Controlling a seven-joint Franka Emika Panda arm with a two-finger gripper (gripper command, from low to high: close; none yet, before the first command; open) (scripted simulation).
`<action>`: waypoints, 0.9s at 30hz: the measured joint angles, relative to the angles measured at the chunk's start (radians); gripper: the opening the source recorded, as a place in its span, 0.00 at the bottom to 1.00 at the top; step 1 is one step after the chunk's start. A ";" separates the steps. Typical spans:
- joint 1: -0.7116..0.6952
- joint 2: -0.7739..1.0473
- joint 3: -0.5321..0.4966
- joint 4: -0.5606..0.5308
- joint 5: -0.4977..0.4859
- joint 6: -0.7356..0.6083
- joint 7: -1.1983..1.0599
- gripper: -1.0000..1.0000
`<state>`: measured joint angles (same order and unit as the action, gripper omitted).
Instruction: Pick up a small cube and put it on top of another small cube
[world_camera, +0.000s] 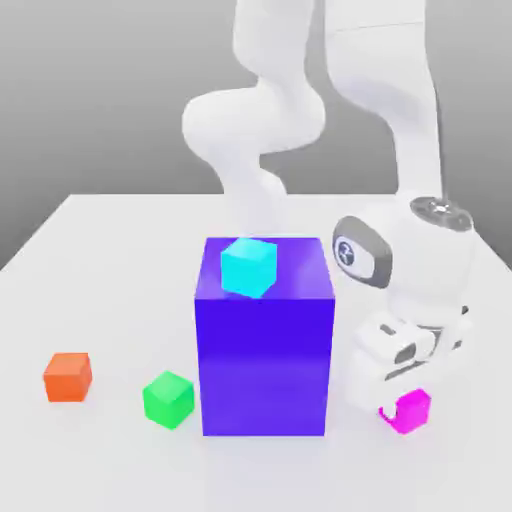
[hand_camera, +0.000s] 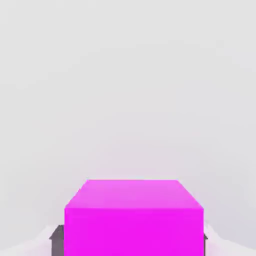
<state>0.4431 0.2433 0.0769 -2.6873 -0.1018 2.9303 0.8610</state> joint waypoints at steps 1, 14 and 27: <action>-0.006 -0.035 0.009 -0.007 0.014 -0.028 -0.011 0.00; -0.182 -0.165 -0.006 0.154 0.345 -0.403 -0.228 0.00; -0.398 -0.243 -0.088 0.226 0.470 -0.599 -0.042 0.00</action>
<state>0.0447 0.0002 -0.0112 -2.4611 0.3685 2.3315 0.8194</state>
